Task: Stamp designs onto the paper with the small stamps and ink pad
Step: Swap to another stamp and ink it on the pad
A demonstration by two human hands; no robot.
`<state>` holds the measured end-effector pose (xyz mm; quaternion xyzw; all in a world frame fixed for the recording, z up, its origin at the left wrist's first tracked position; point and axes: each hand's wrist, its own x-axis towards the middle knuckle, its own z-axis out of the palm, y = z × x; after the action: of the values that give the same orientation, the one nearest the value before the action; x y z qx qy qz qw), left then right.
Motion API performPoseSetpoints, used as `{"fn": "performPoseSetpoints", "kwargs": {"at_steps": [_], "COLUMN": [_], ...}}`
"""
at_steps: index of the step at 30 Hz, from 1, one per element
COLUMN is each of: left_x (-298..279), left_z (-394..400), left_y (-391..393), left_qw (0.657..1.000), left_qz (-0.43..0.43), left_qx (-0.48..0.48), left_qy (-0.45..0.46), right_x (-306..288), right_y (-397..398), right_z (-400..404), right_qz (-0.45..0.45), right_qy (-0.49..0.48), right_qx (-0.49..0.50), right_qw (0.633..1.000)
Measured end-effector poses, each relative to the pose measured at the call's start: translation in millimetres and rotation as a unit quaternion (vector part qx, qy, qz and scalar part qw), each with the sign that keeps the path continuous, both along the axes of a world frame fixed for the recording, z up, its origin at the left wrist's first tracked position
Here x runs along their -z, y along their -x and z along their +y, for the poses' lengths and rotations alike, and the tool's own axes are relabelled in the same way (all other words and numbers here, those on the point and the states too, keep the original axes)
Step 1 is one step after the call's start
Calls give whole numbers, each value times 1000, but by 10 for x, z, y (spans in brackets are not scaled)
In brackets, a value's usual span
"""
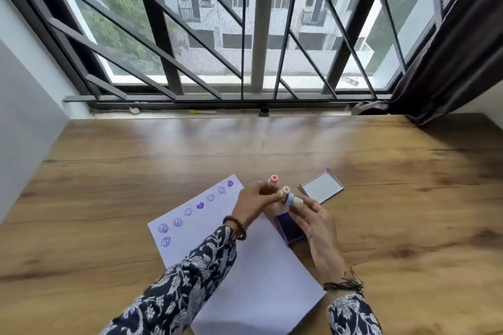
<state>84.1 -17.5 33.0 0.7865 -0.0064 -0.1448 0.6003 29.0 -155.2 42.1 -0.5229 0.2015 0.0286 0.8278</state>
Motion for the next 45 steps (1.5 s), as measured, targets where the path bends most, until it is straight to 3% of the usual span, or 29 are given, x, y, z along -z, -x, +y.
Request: {"fn": "performPoseSetpoints", "kwargs": {"at_steps": [2,4,15,22,28,31,33,36,39,41,43,45], "left_x": [-17,-20,-64,-60,-31,67,177,305,326,334,352,353], "left_z": [33,71,183,232,303,289,258,182,136,149,177,188], "left_y": [44,81,82,62,45,102,121,137,127,107,97,108], "left_qw": [980,957,964,968,993,998,991,970,954,953,952,950], "left_qz": [80,116,89,70,5,-43,-89,-101,-104,-91,-76,-67], "left_qx": [-23,-23,-13,2,52,-17,-67,-82,-106,-116,-113,-103], "left_qy": [182,266,250,243,102,32,-75,-205,-259,-265,-275,-287], "right_x": [1,-8,-139,-155,-164,-151,-104,-17,73,89,73,31], "right_y": [-19,-42,-144,-213,-336,-395,-441,-475,-460,-432,-392,-334], "right_z": [-1,11,6,-15,-24,-68,-103,-63,14,14,-30,-69], "right_qz": [-17,-31,-66,-67,-83,-76,-84,-74,-70,-67,-51,-28], "right_qy": [47,114,300,309,382,430,517,601,622,595,501,347], "right_qx": [-20,-51,-86,-116,-178,-110,-80,-168,-201,-165,-117,-89], "right_qw": [999,992,948,942,903,893,848,778,754,783,856,933]}}
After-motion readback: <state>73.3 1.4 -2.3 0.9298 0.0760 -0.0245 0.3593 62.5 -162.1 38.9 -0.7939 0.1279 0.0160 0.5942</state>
